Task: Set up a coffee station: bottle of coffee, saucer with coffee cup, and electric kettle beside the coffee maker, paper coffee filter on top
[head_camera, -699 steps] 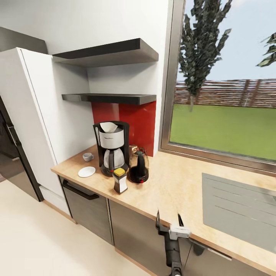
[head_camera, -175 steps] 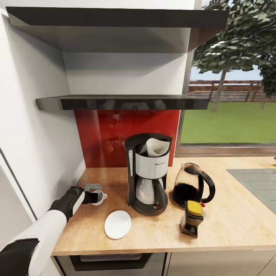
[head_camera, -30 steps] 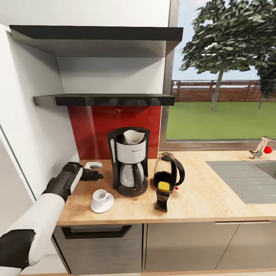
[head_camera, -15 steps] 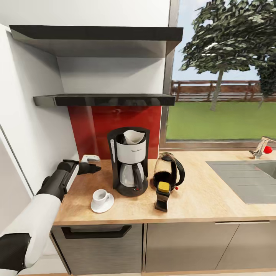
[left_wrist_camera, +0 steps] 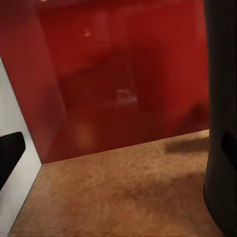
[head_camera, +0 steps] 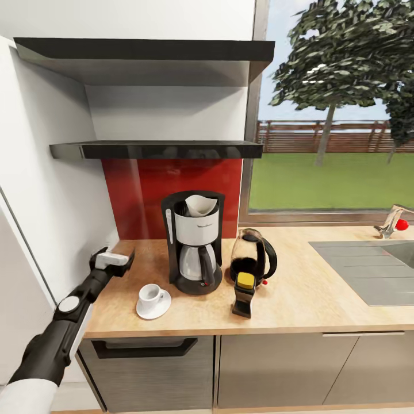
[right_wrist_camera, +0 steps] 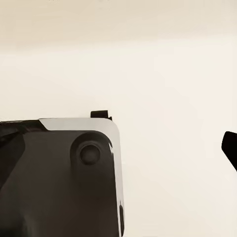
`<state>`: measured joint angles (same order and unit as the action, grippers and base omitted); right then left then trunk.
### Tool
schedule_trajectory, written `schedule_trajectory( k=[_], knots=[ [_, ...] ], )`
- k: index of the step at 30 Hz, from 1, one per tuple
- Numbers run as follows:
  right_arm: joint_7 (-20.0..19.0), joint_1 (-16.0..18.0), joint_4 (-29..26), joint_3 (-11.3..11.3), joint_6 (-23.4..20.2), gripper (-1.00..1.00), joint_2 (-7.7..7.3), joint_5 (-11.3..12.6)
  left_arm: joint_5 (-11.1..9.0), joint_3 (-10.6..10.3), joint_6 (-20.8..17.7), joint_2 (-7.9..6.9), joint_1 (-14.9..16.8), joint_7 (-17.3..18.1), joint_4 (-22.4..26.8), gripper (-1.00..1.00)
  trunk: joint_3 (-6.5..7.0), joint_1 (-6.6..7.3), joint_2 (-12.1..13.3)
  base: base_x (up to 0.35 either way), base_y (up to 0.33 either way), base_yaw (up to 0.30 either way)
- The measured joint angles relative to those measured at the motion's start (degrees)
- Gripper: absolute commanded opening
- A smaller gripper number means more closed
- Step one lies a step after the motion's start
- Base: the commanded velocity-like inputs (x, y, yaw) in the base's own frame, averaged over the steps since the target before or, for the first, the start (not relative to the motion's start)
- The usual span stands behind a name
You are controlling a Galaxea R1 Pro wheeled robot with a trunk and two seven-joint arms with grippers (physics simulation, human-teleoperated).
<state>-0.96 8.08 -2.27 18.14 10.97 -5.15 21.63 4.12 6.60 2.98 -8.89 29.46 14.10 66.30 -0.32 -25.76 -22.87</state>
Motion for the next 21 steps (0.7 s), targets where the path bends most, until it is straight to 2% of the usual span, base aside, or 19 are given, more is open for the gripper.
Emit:
schedule_trajectory(
  k=[3,6,9,11,15,18,21],
  knots=[
    [0.0,-0.01,0.0,0.01,0.61,1.0,0.01,0.0,0.05,0.14,4.08,0.47,-4.21,-1.15,1.35,1.0,0.0,0.0,0.0,0.0,0.0,0.0],
    [0.0,0.02,0.01,0.0,0.93,1.0,0.04,0.0,0.07,0.32,10.78,0.79,-8.58,-2.57,2.19,1.0,0.0,0.0,0.0,0.0,0.0,0.0],
    [0.0,0.02,-0.03,0.01,1.03,1.0,0.05,0.0,0.08,0.37,15.66,0.87,-12.21,-3.91,2.75,1.0,0.0,0.0,0.0,0.0,0.0,0.0],
    [0.0,0.04,-0.05,0.02,1.05,1.0,0.06,0.0,0.03,0.38,18.49,0.88,-15.06,-5.13,2.93,1.0,0.0,0.0,0.0,0.0,0.0,0.0],
    [0.0,0.02,-0.05,0.02,1.07,1.0,0.06,0.0,-0.19,0.44,23.07,0.93,-18.73,-6.22,2.55,1.0,0.0,0.0,0.0,0.0,0.0,0.0],
    [0.0,0.0,-0.06,0.02,1.07,1.0,0.06,0.0,-2.03,0.42,26.84,1.06,-22.68,-6.61,2.1,1.0,0.0,0.0,0.0,0.0,0.0,0.0],
    [0.0,0.01,-0.06,0.02,1.07,1.0,0.06,-0.01,-4.43,0.43,28.38,1.39,-25.91,-6.76,1.98,1.0,0.0,0.0,0.0,0.0,0.0,0.0]
  ],
)
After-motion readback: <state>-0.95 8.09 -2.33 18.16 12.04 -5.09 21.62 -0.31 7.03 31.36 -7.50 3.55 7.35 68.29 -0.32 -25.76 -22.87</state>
